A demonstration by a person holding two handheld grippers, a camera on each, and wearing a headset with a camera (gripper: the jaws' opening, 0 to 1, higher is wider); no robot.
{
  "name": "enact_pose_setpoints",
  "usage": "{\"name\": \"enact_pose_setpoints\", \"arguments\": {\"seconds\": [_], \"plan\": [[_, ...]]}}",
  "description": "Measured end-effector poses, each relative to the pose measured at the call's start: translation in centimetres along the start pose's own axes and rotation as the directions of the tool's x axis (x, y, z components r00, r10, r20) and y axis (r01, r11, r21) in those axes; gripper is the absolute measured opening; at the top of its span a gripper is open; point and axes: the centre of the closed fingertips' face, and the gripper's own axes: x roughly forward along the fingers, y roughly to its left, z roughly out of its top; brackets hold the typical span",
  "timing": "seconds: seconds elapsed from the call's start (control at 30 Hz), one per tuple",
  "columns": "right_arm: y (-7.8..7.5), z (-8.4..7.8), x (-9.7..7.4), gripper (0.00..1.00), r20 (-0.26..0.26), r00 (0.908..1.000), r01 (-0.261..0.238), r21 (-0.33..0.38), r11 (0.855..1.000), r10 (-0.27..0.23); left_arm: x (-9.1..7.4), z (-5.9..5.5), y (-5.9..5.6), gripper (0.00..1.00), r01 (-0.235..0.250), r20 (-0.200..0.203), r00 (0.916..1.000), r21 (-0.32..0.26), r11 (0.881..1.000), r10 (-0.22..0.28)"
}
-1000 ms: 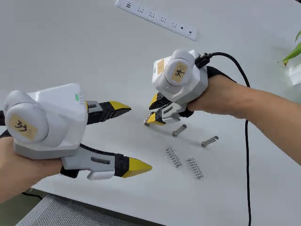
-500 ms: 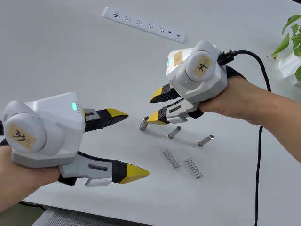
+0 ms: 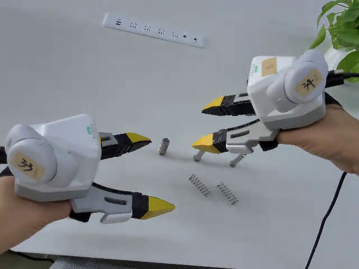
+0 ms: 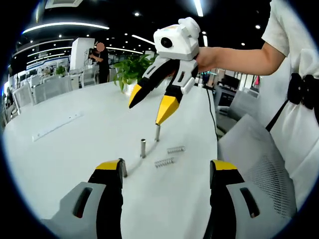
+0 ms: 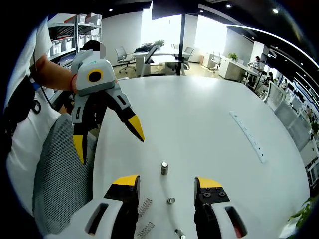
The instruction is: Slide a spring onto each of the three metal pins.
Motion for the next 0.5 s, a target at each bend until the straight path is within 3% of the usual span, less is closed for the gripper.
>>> {"name": "enact_pose_setpoints", "arguments": {"seconds": [0.4, 0.5], "plan": [[2.6, -4.6, -4.9, 0.63, 0.107, 0.9909, 0.063, 0.161, 0.985, -0.081, 1.0, -0.4, -0.3, 0.69, 0.033, -0.054, 0.9981, 0.042, 0.999, -0.030], [3.3, -5.7, -5.7, 0.67, 0.130, 0.9867, 0.071, 0.192, 0.979, -0.098, 1.4, -0.7, -0.3, 0.68, 0.047, -0.087, 0.9954, 0.076, 0.996, -0.040]]}}
